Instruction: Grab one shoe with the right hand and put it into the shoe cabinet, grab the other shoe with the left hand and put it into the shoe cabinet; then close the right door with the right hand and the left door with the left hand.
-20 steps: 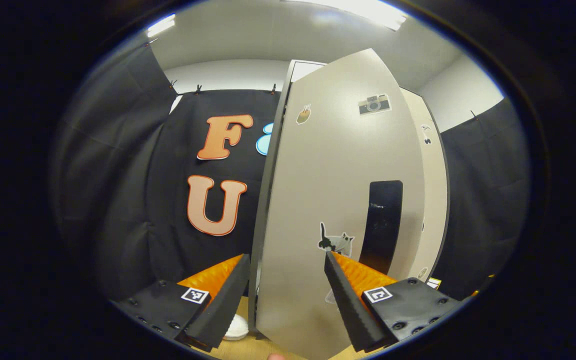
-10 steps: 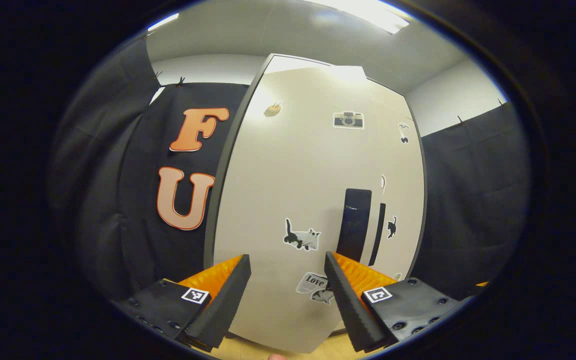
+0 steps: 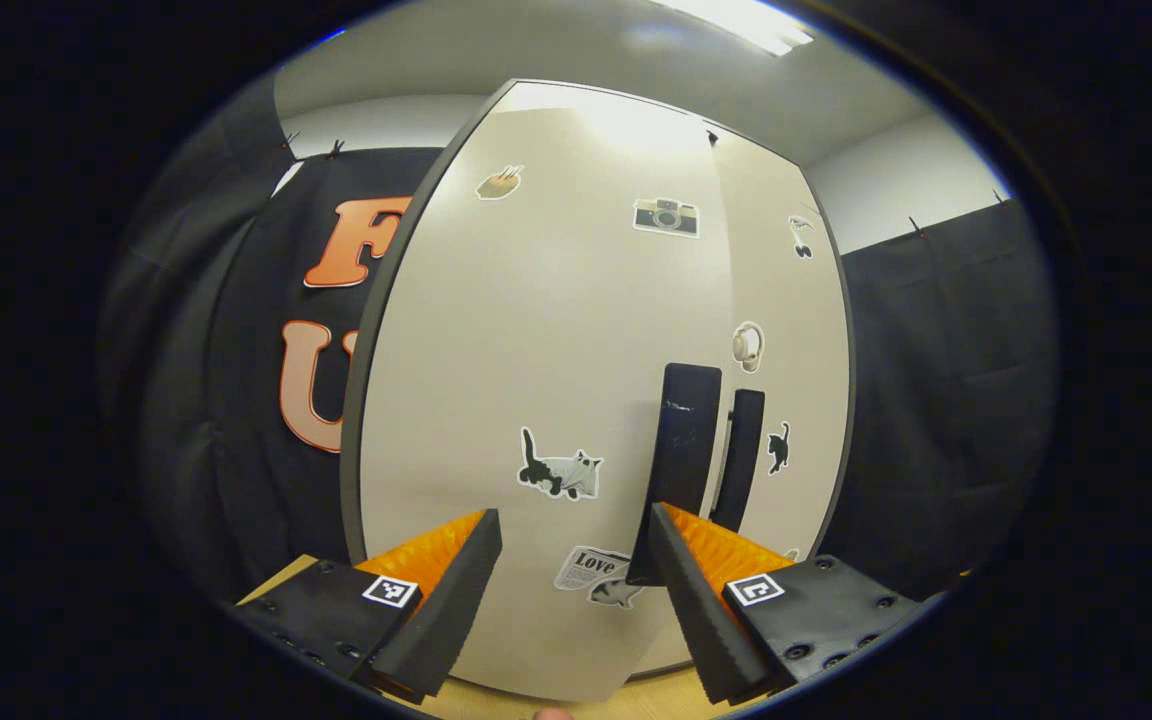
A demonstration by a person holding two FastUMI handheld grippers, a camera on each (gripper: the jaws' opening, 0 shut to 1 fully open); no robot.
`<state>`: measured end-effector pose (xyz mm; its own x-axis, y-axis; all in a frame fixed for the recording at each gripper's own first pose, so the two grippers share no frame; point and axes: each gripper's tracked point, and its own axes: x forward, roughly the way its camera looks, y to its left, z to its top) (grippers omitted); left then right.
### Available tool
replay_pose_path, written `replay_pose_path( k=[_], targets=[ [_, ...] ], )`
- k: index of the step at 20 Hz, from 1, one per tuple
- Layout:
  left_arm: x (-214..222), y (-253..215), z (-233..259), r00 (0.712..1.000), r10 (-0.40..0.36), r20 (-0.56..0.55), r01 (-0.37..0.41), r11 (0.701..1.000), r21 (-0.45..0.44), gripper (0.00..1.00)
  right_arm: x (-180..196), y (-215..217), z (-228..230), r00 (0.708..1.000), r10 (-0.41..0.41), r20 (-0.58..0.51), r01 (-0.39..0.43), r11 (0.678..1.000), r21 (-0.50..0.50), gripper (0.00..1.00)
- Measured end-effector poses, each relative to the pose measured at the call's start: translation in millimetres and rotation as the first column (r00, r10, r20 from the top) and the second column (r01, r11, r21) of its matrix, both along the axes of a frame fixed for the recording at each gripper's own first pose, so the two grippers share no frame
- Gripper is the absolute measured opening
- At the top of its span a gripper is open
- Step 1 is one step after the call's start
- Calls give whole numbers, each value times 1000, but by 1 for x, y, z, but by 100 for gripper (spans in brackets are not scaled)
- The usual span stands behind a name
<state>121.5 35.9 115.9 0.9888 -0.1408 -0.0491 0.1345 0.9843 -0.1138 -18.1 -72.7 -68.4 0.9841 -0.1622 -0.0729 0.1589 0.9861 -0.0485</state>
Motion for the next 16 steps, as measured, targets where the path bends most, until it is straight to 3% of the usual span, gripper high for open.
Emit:
replay_pose_path(
  k=[5, 16],
  targets=[
    [1, -1, 2, 1000, -11, -3, 11, 1000, -29, 96, 4, -7, 0, 1000, -16, 6, 16, 1000, 8, 92],
    [6, -3, 0, 1000, 3, -7, -3, 1000, 24, 96, 6, -20, -2, 999, -48, 8, 48, 999, 22, 92]
  ],
)
